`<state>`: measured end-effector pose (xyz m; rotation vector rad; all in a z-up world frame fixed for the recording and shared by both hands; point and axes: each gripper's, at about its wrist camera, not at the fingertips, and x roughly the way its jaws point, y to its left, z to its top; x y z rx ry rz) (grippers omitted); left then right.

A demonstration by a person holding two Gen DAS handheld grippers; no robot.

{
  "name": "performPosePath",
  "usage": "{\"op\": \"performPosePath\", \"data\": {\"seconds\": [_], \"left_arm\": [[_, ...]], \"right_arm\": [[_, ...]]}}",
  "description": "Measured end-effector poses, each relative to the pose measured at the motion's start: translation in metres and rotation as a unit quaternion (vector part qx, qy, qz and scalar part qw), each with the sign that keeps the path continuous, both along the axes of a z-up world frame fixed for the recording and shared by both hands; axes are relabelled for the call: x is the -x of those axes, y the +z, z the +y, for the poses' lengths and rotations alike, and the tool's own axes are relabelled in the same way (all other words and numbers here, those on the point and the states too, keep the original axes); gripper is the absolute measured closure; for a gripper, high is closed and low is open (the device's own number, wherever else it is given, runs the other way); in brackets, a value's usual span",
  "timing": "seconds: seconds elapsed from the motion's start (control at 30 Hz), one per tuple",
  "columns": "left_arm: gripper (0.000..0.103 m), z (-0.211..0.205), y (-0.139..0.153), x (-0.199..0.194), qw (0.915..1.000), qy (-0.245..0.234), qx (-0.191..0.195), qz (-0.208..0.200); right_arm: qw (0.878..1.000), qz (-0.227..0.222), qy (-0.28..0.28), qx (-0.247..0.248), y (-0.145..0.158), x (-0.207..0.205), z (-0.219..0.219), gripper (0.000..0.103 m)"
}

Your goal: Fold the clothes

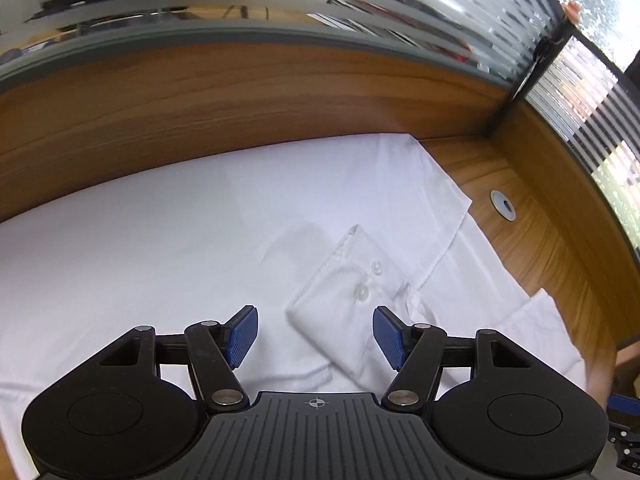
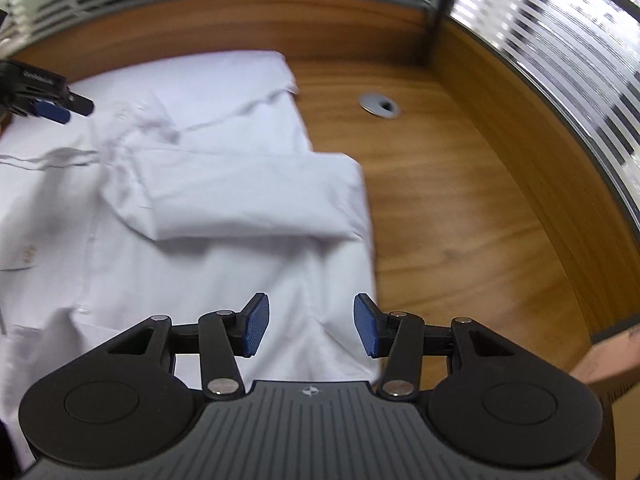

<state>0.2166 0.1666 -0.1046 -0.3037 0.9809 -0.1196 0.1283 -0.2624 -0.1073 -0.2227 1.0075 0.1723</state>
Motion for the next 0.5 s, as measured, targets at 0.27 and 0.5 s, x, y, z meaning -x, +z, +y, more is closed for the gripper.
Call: {"op": "performPosePath", "data": {"seconds": [0.27, 0.5], "left_arm": [[0.031, -0.015, -0.025, -0.011, 0.9988, -0.042, -0.005, 0.024], [0.075, -0.009, -0.025, -0.011, 0.9989, -0.031, 0.031, 0.017]], "right_arm": [[1.000, -0.004, 0.004, 0.014, -0.019, -0.028, -0.009, 0.050], [0.999, 0.018, 0.022, 0.023, -0.041, -0.047, -0.018, 0.050]]}}
